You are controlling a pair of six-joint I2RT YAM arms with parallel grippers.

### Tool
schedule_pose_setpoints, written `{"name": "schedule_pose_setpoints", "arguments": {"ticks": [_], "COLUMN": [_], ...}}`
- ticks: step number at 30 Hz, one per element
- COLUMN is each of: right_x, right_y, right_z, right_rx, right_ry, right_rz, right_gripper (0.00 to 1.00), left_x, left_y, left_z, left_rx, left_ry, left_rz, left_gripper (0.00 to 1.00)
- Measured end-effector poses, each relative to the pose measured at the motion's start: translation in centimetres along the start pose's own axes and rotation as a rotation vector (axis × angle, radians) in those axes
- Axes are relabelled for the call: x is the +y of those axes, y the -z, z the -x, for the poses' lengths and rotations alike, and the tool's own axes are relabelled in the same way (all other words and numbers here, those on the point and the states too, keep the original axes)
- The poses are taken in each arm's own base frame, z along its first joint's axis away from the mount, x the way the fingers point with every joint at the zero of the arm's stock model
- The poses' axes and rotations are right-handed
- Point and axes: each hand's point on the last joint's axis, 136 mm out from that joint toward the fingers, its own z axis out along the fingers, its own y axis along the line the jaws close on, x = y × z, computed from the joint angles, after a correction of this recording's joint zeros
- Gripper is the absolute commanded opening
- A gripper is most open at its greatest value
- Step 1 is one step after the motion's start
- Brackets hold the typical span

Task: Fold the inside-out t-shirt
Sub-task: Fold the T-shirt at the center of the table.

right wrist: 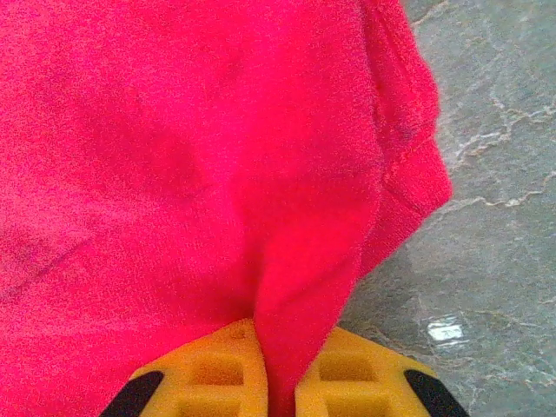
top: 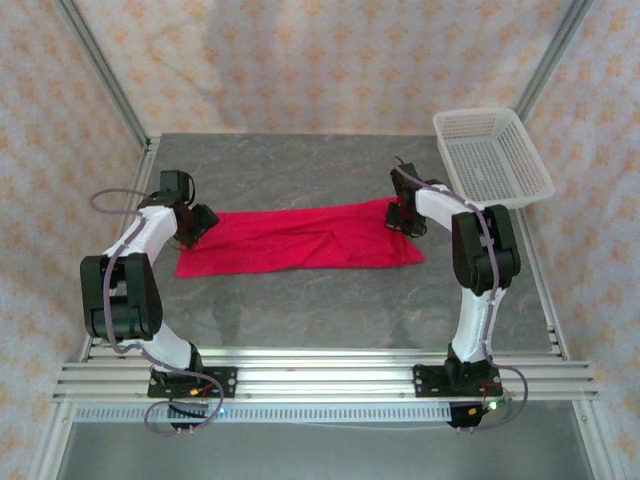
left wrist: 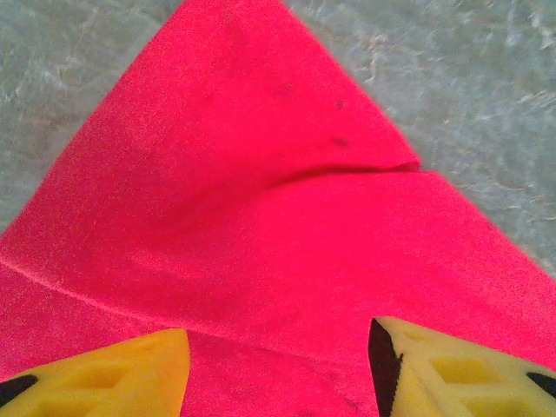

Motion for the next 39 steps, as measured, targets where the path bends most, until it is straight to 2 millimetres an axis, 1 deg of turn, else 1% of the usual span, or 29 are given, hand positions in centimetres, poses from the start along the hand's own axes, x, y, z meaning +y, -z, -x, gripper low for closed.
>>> {"name": "schedule_pose_setpoints", "arguments": {"ticks": [3,5,7,9,10,12,14,15,17,19,21,24,26,28,30,33,34,39], "right_x": [-0.4,-1.2,-2.2,-3.1,-3.3,-3.3,-3.0,-2.8,-1.6,0.4,3.1,7.8,11.4,14.9,18.3,23.0,24.5,30.9], "right_y": [0.4,0.9,2.0,3.9,5.1,7.5,9.9,10.8,12.6,13.9,15.2,17.6,19.3,20.6,21.4,21.5,21.3,19.7], "right_z": [-0.3,-1.1,-1.9,-1.9,-1.6,-1.0,-0.4,-0.2,0.1,0.0,-0.4,-1.6,-2.3,-2.8,-3.4,-4.3,-4.7,-6.4], "right_rx": [-0.005,0.004,0.009,-0.016,-0.041,-0.094,-0.144,-0.16,-0.194,-0.217,-0.237,-0.262,-0.281,-0.295,-0.301,-0.297,-0.292,-0.263], "right_ry": [-0.003,-0.002,-0.002,0.0,0.001,0.0,-0.002,0.0,0.017,0.043,0.075,0.127,0.156,0.18,0.205,0.247,0.261,0.327], "right_rz": [-0.004,-0.027,-0.054,-0.073,-0.075,-0.057,-0.029,-0.019,0.007,0.035,0.08,0.156,0.218,0.272,0.318,0.365,0.376,0.41], "right_gripper": [0.01,0.0,0.0,0.0,0.0,0.0,0.0,0.0,0.0,0.0,0.0,0.0,0.0,0.0,0.0,0.0,0.0,0.0], "left_x": [0.3,0.2,-0.2,-1.2,-2.0,-3.5,-5.0,-5.3,-5.8,-5.8,-5.3,-3.3,-1.6,-0.6,0.1,1.0,1.4,3.3], "left_y": [-1.0,-1.8,-2.5,-3.0,-3.3,-3.5,-3.6,-3.5,-3.2,-2.7,-2.1,-0.3,1.0,2.1,2.8,2.8,2.7,2.1], "left_z": [-0.6,-0.9,-1.3,-1.6,-1.7,-1.5,-1.2,-0.9,-0.3,0.3,1.0,2.5,3.5,4.5,5.1,5.3,5.2,5.0], "left_rx": [0.022,0.039,0.057,0.07,0.075,0.079,0.082,0.078,0.066,0.063,0.059,0.027,-0.007,-0.037,-0.053,-0.053,-0.048,-0.03], "left_ry": [0.002,0.005,-0.001,-0.017,-0.028,-0.047,-0.059,-0.06,-0.058,-0.039,0.002,0.098,0.158,0.201,0.228,0.26,0.272,0.329], "left_rz": [0.007,0.009,0.01,0.005,-0.003,-0.026,-0.053,-0.061,-0.076,-0.095,-0.113,-0.138,-0.143,-0.15,-0.159,-0.156,-0.153,-0.137], "left_gripper": [0.57,0.57,0.57,0.57,0.57,0.57,0.57,0.57,0.57,0.57,0.57,0.57,0.57,0.57,0.57,0.57,0.57,0.57]}}
